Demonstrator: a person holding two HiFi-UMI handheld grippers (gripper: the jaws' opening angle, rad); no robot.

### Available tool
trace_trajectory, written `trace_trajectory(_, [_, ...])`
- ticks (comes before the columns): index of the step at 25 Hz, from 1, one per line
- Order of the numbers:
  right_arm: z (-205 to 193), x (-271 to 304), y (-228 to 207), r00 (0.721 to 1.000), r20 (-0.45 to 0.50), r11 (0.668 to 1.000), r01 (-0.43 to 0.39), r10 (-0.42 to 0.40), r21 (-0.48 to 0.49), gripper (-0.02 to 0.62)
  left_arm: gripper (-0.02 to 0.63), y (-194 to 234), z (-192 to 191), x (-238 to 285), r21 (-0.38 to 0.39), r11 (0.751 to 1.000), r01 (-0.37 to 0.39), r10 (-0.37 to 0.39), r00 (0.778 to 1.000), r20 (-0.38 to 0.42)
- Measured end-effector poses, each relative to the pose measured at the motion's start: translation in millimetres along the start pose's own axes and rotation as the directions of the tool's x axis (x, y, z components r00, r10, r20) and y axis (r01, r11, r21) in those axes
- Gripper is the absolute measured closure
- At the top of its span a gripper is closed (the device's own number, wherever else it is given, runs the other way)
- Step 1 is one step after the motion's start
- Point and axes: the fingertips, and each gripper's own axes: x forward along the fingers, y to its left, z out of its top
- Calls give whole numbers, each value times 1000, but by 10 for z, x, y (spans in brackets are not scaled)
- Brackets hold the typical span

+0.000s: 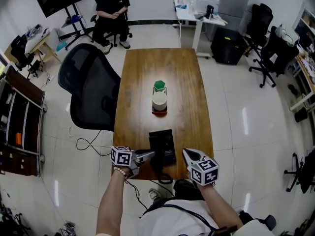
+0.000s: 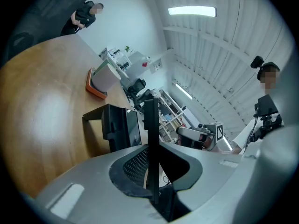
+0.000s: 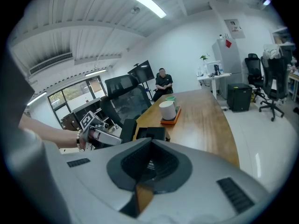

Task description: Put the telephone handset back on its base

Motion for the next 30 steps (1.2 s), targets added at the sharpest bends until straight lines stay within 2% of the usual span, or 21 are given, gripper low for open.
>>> trace_trajectory(6, [-71,126,-84,1000,-32,1000,-1,1,19,595,537,273,2,72,-57,998,-24,24,1000,-7])
trace_trajectory(12, [-88,232,-106,998,-55,1000,-10,11,26,595,537,388,11,111,-108,994,-22,27,999,40])
trace_trajectory(19, [-93,266,-83,998,-68,1000,-15,17,27,595,537,507,-61,117,-101,993,-55,56,998,4])
trace_trajectory(26, [-101,262,-127,998,-68,999,-13,16,36,595,511,669,-64,135,-73,983,-169,169,986,3])
trace_trajectory(28, [-103,273,-123,997,-70,999,-16,18,35,595,438,715,-65,111,-51,974,-220,220,975,3])
trace_trajectory(30, [-107,281,-107,997,-71,999,-19,22,33,595,434,740,-58,81,-36,966,-257,258,966,18])
